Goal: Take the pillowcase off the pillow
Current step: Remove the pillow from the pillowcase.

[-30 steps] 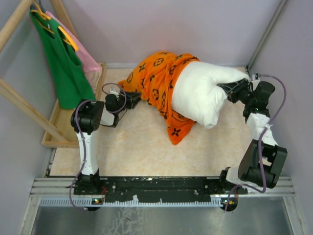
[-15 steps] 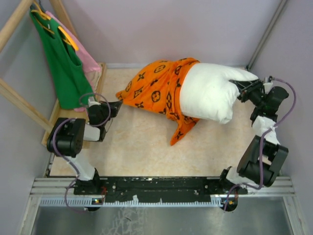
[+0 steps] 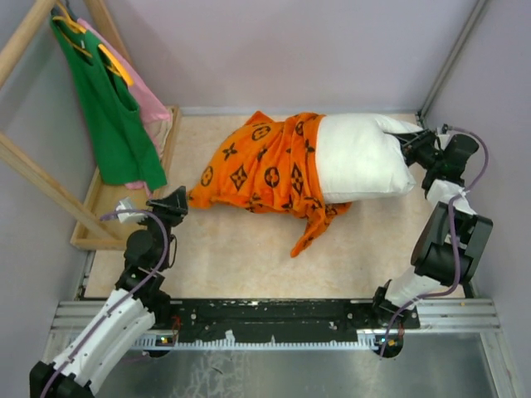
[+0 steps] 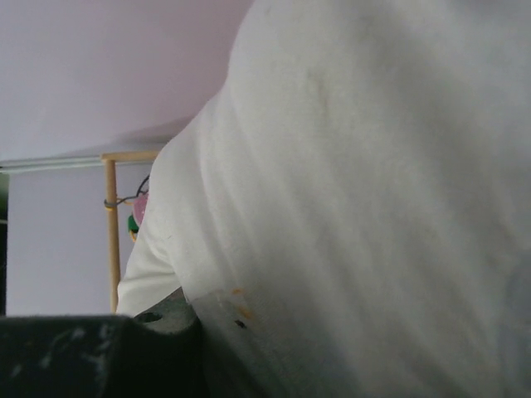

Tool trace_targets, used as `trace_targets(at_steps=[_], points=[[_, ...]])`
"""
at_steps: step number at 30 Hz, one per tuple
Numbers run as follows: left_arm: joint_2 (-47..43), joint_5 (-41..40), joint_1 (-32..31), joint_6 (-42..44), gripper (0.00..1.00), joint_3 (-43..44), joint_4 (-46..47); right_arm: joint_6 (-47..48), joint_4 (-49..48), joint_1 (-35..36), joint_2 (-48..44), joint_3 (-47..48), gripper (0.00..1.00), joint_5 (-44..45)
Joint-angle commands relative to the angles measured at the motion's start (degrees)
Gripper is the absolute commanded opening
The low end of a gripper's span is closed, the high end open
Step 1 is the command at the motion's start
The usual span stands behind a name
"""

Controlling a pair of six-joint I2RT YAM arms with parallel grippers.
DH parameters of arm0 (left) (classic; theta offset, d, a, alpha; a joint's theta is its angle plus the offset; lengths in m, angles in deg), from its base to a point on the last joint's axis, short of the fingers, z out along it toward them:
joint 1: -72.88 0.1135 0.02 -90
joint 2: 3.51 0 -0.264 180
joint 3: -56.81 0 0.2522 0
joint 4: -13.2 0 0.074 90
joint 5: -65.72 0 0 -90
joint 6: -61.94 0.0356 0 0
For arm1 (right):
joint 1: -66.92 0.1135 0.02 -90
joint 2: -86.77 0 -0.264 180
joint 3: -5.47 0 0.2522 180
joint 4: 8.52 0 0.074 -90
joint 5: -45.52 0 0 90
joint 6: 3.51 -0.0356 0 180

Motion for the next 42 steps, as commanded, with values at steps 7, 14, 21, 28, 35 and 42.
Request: trace_targets(at_steps=[7,14,21,28,35,42], points=[[17.26,17.24,-0.09,-6.59,0.84,1.63,-13.05,7.11,-2.36,2.33,-4.13,3.32,0.00,11.44],[26.49,11.49,-0.02,-2.67,0.91,1.04,-1.38,7.81,-1.90,2.50,-7.19,2.38,0.00,11.78],[34.64,14.54,6.13,-3.36,0.97,1.64,15.04,7.95,-2.40,2.63,-8.41,1.03,0.00,11.23],[51.44,28.25,16.96,-13.97,0.99,6.05,30.66,7.68,-3.07,3.10,-9.13,0.08,0.00,10.74],[70.50,31.12,17.21,-18.23,1.00,14.70,41.18,7.77,-3.64,3.26,-10.50,-1.40,0.00,9.67],[84.49,27.95,17.14,-18.52,0.90,20.90,51.65,6.68,-4.56,3.22,-11.93,-2.18,0.00,8.39]])
